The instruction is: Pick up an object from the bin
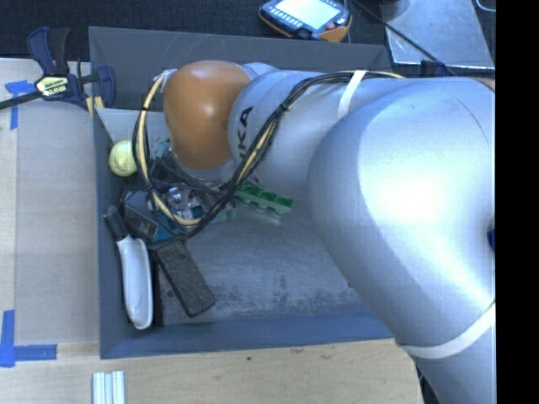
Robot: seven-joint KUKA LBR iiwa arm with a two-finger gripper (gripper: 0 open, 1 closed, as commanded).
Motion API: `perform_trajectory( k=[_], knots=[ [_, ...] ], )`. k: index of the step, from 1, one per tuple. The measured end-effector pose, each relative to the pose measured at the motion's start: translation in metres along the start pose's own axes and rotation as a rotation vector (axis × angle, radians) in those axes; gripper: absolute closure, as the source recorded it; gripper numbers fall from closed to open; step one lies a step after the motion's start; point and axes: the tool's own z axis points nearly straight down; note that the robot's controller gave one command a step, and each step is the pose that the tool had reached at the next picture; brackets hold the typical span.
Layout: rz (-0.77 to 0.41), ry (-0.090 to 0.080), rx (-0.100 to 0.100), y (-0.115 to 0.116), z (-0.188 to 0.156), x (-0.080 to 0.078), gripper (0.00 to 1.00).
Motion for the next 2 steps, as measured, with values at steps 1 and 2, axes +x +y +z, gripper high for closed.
perform_trajectory(
  k=[1,2],
  knots=[
    [-0.144,0.003,0.004,-0.009,0.000,0.006,1.00],
    [-0.197,-0.002,0.004,-0.011,-0.118,0.061,1.00]
  ],
)
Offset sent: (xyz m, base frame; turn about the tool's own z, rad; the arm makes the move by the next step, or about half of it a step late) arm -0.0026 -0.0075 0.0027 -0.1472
